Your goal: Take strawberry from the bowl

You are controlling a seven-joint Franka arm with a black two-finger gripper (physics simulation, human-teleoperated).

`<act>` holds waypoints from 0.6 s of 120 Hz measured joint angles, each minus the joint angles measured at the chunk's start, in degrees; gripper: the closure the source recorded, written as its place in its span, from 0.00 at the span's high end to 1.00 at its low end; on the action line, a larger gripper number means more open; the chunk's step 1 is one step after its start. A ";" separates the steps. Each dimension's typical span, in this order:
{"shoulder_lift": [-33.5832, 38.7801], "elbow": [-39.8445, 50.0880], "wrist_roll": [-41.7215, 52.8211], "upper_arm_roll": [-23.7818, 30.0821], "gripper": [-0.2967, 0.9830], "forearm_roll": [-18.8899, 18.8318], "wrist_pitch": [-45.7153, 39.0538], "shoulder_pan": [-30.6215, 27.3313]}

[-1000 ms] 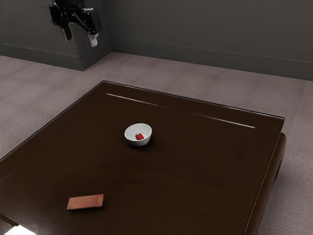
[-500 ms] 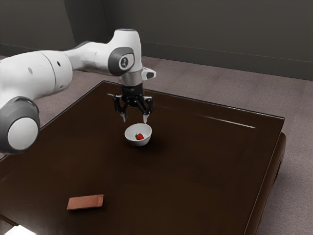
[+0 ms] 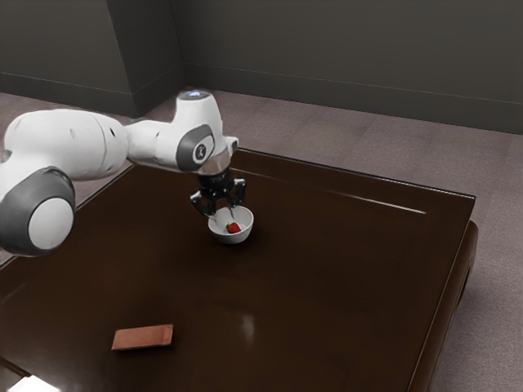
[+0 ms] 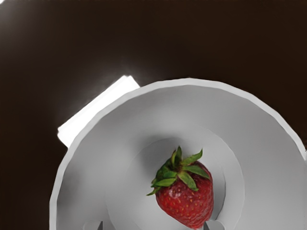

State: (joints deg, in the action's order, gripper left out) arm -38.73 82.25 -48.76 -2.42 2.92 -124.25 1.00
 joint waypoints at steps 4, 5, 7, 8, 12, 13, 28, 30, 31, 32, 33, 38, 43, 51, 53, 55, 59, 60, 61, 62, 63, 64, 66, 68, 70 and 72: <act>-0.79 -0.24 -1.13 -0.05 0.40 -0.04 -1.40 0.18; -0.96 -0.29 -1.41 -0.06 0.40 -0.05 -1.76 0.25; -1.33 -0.37 -1.94 -0.08 0.40 -0.06 -2.43 0.38; -1.52 -0.40 -2.20 -0.08 0.40 -0.06 -2.74 0.43; -2.25 -0.51 -3.20 -0.31 0.40 -0.07 -3.89 0.59; -2.40 -0.54 -3.45 -0.37 0.40 -0.07 -4.15 0.63; -5.29 -1.83 -6.74 -0.74 0.39 -0.05 -7.01 0.94; -5.58 -2.05 -7.14 -0.75 0.39 -0.05 -7.28 0.96; -5.70 -2.14 -7.33 -0.76 0.39 -0.05 -7.40 0.97; -5.81 -2.22 -7.52 -0.77 0.39 -0.05 -7.52 0.98; -5.91 -2.29 -7.71 -0.78 0.39 -0.04 -7.63 0.98; -6.23 -2.50 -8.61 -0.81 0.39 -0.02 -8.14 0.98; -6.37 -2.60 -9.46 -0.78 0.39 0.02 -8.56 1.00; -6.46 -2.66 -10.68 -0.68 0.39 0.17 -9.08 1.01; -6.47 -2.67 -10.95 -0.67 0.38 0.20 -9.18 1.01; -6.45 -2.67 -11.21 -0.66 0.37 0.24 -9.27 1.01; -6.43 -2.68 -11.71 -0.66 0.35 0.30 -9.43 1.02; -6.42 -2.67 -11.84 -0.66 0.35 0.30 -9.47 1.02; -6.42 -2.66 -11.97 -0.66 0.34 0.30 -9.50 1.01; -6.40 -2.65 -12.10 -0.65 0.34 0.30 -9.54 1.02; -6.39 -2.64 -12.22 -0.65 0.33 0.30 -9.56 1.02; -6.36 -2.64 -12.35 -0.64 0.33 0.30 -9.59 1.01; -6.23 -2.62 -12.59 -0.62 0.32 0.29 -9.64 1.02; -6.03 -2.60 -12.86 -0.61 0.31 0.26 -9.68 1.01; -5.76 -2.58 -13.11 -0.60 0.30 0.23 -9.70 1.01; -5.29 -2.52 -13.35 -0.58 0.29 0.21 -9.68 1.01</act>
State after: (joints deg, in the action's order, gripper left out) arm -44.02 79.73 -62.11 -3.00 3.13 -133.93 2.02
